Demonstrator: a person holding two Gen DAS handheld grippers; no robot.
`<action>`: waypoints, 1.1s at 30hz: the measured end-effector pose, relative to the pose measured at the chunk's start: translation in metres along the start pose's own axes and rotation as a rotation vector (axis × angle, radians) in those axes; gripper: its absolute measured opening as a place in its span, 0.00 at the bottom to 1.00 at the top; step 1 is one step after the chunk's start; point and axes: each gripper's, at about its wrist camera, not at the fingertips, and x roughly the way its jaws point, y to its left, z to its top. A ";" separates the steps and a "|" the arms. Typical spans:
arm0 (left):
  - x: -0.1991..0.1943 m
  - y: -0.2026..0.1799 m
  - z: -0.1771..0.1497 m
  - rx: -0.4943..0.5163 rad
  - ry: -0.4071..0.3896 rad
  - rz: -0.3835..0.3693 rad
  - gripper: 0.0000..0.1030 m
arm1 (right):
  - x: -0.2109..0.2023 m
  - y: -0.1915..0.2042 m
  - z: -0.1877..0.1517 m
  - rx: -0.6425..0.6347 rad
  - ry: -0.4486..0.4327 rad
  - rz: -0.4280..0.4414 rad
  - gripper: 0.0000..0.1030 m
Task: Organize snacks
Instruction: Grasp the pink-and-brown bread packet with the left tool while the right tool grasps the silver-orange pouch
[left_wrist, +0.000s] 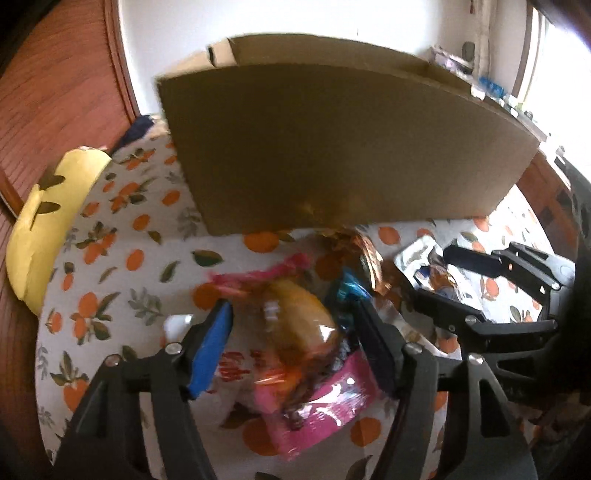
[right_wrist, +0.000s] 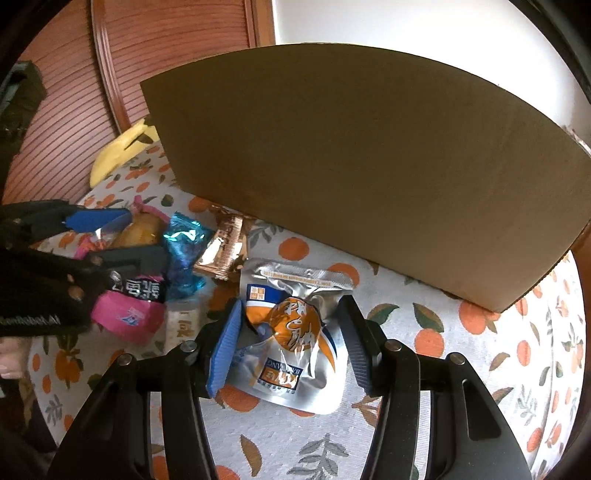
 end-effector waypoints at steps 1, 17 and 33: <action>0.003 -0.004 -0.001 0.007 0.008 0.004 0.66 | -0.001 -0.001 -0.001 0.002 -0.001 0.007 0.53; -0.013 -0.009 -0.010 0.055 -0.042 0.042 0.40 | -0.003 -0.001 -0.001 -0.007 0.000 0.009 0.53; -0.011 -0.004 -0.019 0.053 -0.042 0.019 0.40 | -0.002 0.001 -0.001 -0.012 0.000 0.003 0.53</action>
